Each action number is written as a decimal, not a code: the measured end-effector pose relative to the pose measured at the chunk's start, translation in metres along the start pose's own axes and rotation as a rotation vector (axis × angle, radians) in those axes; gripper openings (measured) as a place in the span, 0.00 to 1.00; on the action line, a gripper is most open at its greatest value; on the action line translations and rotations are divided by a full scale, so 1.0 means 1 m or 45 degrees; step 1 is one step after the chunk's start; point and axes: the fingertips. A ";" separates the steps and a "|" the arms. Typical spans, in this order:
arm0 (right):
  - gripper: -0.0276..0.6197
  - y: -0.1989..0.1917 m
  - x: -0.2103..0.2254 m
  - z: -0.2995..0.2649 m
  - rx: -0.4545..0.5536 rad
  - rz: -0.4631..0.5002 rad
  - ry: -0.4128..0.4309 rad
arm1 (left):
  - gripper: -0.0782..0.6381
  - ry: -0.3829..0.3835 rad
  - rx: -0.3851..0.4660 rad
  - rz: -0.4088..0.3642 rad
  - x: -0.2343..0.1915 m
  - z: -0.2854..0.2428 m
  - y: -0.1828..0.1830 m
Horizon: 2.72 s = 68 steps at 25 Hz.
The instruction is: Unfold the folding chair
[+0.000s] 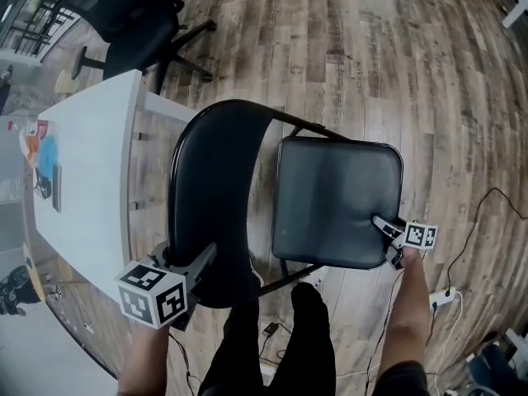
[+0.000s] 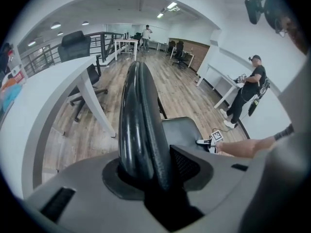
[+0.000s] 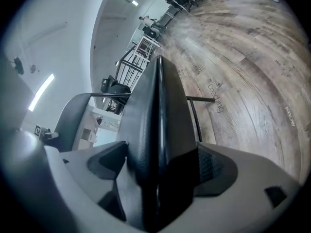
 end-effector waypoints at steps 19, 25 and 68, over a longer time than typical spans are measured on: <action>0.67 0.007 -0.195 0.146 0.479 0.661 -0.094 | 0.36 0.229 0.515 0.021 0.010 0.142 0.031; 0.46 -0.104 -0.377 0.214 0.633 0.912 -0.030 | 0.16 0.067 0.864 0.118 0.065 0.214 0.049; 0.06 -0.460 -0.521 0.472 1.144 1.295 -0.234 | 0.12 0.190 1.125 -0.193 0.338 0.426 -0.167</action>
Point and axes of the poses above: the fingertips, and each gripper's own axes: z backward along the fingers, x to its right, y out of its top, and after that the axes turned 13 degrees about -z, right-handed
